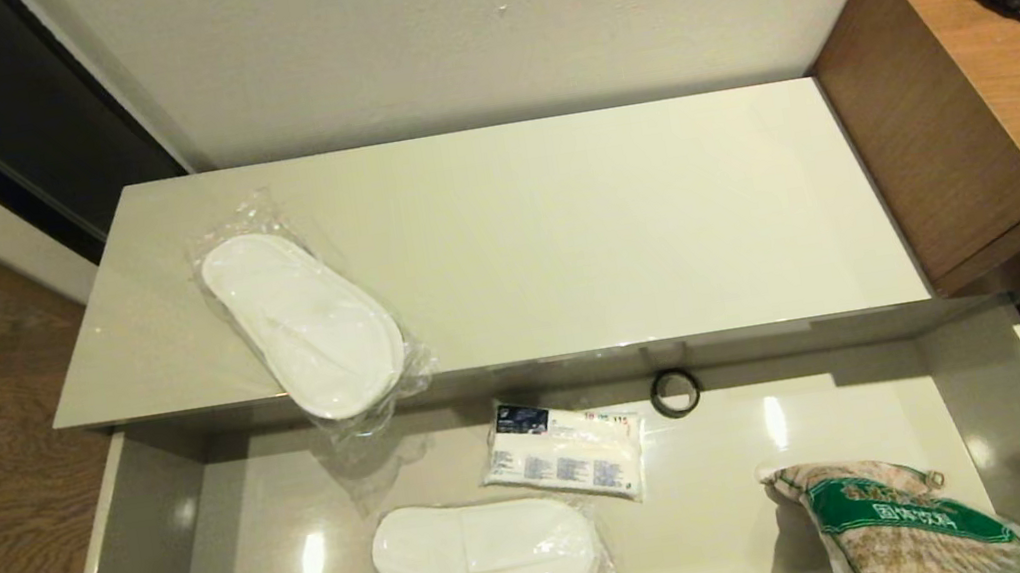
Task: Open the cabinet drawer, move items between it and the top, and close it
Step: Take out the solid drinks from the drawer
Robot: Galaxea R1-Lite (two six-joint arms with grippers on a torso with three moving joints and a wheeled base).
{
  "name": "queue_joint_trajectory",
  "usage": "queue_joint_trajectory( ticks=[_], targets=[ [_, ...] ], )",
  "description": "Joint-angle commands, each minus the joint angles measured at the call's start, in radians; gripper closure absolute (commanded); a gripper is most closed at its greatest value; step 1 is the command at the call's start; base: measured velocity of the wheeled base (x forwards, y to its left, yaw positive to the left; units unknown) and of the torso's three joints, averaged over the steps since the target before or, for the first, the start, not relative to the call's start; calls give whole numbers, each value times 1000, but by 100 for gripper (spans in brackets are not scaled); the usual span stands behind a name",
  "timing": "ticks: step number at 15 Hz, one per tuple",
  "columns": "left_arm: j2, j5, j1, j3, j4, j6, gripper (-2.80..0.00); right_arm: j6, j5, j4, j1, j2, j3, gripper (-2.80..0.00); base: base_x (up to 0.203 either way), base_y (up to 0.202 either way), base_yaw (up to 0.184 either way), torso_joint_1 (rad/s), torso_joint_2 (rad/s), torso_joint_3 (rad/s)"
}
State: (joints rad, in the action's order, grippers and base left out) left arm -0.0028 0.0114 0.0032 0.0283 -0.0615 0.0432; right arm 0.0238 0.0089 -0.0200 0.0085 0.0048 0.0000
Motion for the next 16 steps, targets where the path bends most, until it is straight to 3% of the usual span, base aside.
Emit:
queue_joint_trajectory(
  ticks=[1,10,13,16],
  targets=[
    [3,-26,0,-16,86,-7,0,-1,0,0,1,1,0,0,0,0,0,0,0,0],
    [3,-39,0,-27,55,-20,0,1,0,0,0,1,0,0,0,0,0,0,0,0],
    [3,-39,0,-27,55,-20,0,68,8,-19,1,1,-6,0,0,0,0,0,0,0],
    [3,-38,1,-27,55,-20,0,77,6,-14,0,1,-6,0,0,0,0,0,0,0]
  ],
)
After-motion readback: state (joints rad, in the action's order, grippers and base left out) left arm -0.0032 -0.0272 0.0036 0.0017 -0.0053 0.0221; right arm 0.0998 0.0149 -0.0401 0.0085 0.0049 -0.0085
